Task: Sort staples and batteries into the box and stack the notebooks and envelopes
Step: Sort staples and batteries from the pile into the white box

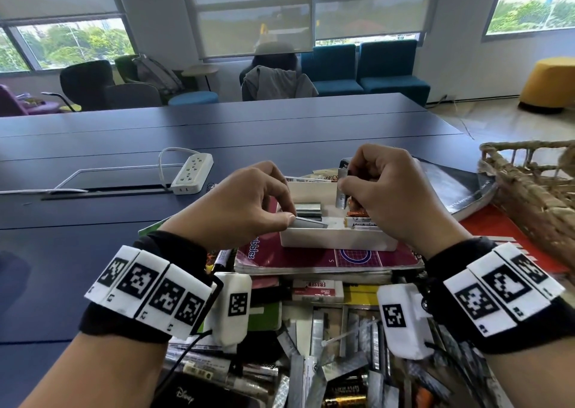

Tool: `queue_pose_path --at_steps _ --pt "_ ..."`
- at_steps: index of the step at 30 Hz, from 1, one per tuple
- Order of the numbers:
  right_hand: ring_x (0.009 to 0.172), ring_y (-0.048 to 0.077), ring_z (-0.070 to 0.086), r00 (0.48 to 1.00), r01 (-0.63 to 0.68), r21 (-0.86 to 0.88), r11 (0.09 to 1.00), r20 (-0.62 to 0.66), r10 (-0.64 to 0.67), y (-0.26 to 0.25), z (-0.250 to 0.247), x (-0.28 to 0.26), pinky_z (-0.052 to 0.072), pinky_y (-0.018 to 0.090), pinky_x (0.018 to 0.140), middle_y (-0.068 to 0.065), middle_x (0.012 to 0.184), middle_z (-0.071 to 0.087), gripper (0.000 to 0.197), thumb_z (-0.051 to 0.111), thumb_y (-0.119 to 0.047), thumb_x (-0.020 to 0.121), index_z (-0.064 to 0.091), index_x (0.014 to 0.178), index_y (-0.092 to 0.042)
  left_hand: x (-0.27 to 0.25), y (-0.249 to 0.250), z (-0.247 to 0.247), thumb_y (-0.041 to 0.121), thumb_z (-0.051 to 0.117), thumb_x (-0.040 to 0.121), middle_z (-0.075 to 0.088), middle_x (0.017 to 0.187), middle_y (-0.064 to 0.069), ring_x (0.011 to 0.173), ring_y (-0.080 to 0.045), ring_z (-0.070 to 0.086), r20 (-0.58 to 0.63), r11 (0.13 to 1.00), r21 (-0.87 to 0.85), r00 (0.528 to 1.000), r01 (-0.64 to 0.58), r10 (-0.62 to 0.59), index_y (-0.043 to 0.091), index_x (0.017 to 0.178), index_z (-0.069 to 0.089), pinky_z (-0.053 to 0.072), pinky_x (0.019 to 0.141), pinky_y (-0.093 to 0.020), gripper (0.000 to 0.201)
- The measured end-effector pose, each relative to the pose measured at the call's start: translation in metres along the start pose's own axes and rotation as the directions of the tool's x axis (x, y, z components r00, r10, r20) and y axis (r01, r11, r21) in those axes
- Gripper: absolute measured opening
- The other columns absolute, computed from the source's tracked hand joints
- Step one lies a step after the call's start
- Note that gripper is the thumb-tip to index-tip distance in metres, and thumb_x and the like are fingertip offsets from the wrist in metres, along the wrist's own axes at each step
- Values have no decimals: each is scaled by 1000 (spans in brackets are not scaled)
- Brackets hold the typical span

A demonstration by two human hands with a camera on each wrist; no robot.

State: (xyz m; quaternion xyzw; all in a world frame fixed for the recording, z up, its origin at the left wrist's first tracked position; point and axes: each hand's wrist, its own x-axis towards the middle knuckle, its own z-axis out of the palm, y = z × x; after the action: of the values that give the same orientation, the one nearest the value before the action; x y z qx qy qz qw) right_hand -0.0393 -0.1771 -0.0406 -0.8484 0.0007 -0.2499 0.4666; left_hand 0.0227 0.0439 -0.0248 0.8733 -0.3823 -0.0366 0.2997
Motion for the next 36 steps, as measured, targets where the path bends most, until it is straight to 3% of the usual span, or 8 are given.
queue_pose_path --at_steps 9,14,19,24,27,33,36 --pt "56 26 67 1000 6 -1 1000 21 -6 2 1 0 60 51 62 3 58 64 16 72 -7 85 61 74 -9 0 2 -1 27 80 85 57 99 13 69 -5 57 13 1000 29 1000 10 -10 27 76 79 42 65 -12 9" --pt "56 29 66 999 13 2 1000 29 -13 3 2 0 60 48 61 4 57 65 16 74 -7 84 61 75 -10 0 2 -2 27 82 84 59 99 13 68 -4 57 -4 999 41 1000 4 -4 25 75 80 42 64 -12 9" --pt "53 26 67 1000 -6 23 1000 29 5 2 1 0 61 48 60 6 62 68 13 73 -5 85 62 83 -12 1 1 -2 28 82 83 60 99 12 70 -8 59 -12 1000 29 1000 -7 7 27 76 80 45 66 -17 7" --pt "56 20 68 999 22 32 999 36 -23 -4 -1 -3 62 44 60 8 69 70 22 69 -5 89 65 103 -21 -1 0 -2 28 82 83 58 97 11 71 -17 58 -8 999 -25 1000 -25 25 37 85 80 50 69 -28 9" --pt "61 15 71 996 69 23 997 54 -70 -9 2 -3 61 38 61 0 69 72 17 73 -7 89 69 98 -21 -1 1 -2 27 81 84 59 97 12 73 -15 59 3 999 -15 999 -36 36 37 82 80 52 71 -30 11" --pt "72 20 74 986 63 51 997 154 -70 -6 9 -4 61 51 75 1 74 74 16 79 -6 85 70 88 -18 -1 2 -1 24 78 85 60 98 11 75 -10 61 6 999 11 999 -35 35 32 75 79 52 72 -28 12" --pt "76 19 75 980 50 69 996 189 -62 -4 9 -4 62 47 80 1 77 76 16 80 -5 84 71 87 -18 -1 2 0 24 76 85 61 98 10 75 -10 61 -8 1000 6 1000 -30 30 32 74 78 53 73 -30 13"
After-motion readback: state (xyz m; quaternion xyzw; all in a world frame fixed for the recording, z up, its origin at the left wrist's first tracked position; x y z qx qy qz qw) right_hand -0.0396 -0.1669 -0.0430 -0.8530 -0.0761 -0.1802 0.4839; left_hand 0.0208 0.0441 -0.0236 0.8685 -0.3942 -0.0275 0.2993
